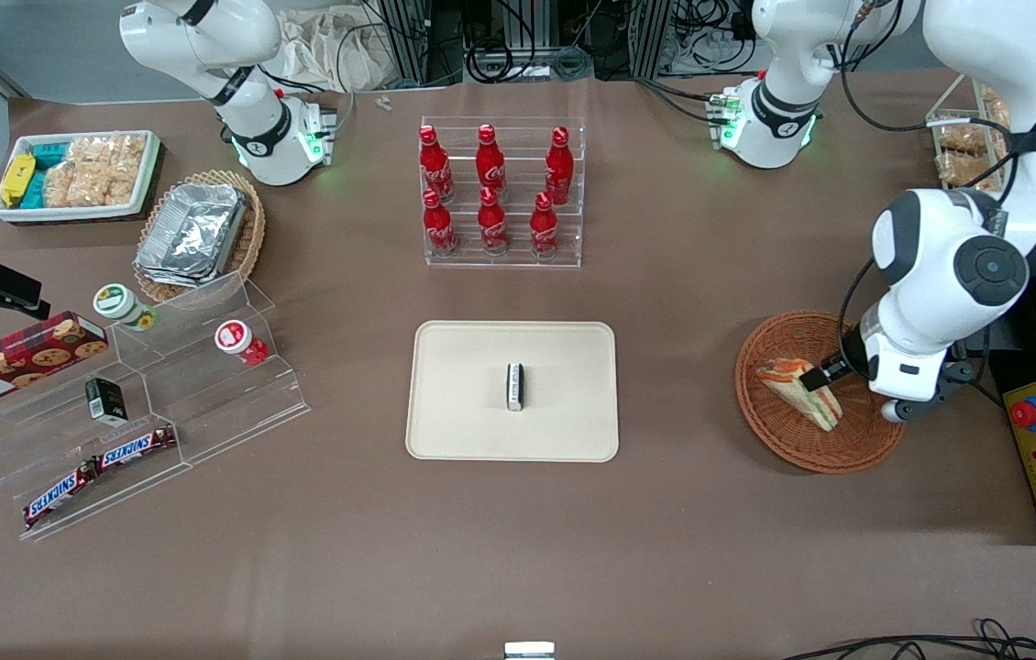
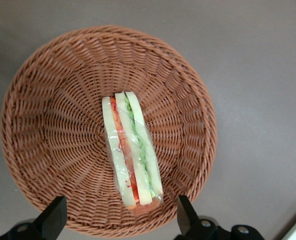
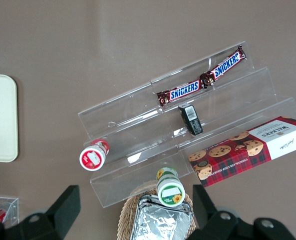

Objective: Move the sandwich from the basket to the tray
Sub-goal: 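Lower the open left gripper over the wrapped sandwich in the basket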

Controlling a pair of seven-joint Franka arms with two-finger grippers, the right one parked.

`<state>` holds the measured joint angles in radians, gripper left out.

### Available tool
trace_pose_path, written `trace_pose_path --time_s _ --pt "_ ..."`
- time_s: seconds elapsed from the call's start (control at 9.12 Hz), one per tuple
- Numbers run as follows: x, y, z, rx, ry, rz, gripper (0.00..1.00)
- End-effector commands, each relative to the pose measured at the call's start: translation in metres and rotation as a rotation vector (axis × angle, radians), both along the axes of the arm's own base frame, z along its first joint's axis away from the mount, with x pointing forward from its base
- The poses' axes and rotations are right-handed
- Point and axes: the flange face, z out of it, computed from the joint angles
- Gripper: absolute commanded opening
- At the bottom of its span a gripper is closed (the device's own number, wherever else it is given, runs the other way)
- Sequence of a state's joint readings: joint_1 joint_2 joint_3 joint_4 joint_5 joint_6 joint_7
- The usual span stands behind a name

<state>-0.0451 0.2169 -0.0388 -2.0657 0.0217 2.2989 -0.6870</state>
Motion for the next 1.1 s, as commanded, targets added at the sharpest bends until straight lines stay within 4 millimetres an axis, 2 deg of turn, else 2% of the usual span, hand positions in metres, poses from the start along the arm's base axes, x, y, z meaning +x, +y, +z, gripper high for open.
trace_pose_path --time_s 0.0,0.44,0.55,0.66,0.88,0.99 --pt "0.001 0.000 -0.028 -0.010 0.006 0.093 0.99" --pt "0.003 0.002 -0.075 -0.010 0.021 0.170 0.97" --pt "-0.002 0.002 -0.083 -0.008 0.032 0.170 0.94" --pt "-0.006 0.002 -0.087 -0.008 0.033 0.170 0.86" --pt "-0.007 0.002 -0.086 -0.005 0.041 0.164 0.40" --pt "-0.006 0.002 -0.080 -0.004 0.045 0.164 0.24"
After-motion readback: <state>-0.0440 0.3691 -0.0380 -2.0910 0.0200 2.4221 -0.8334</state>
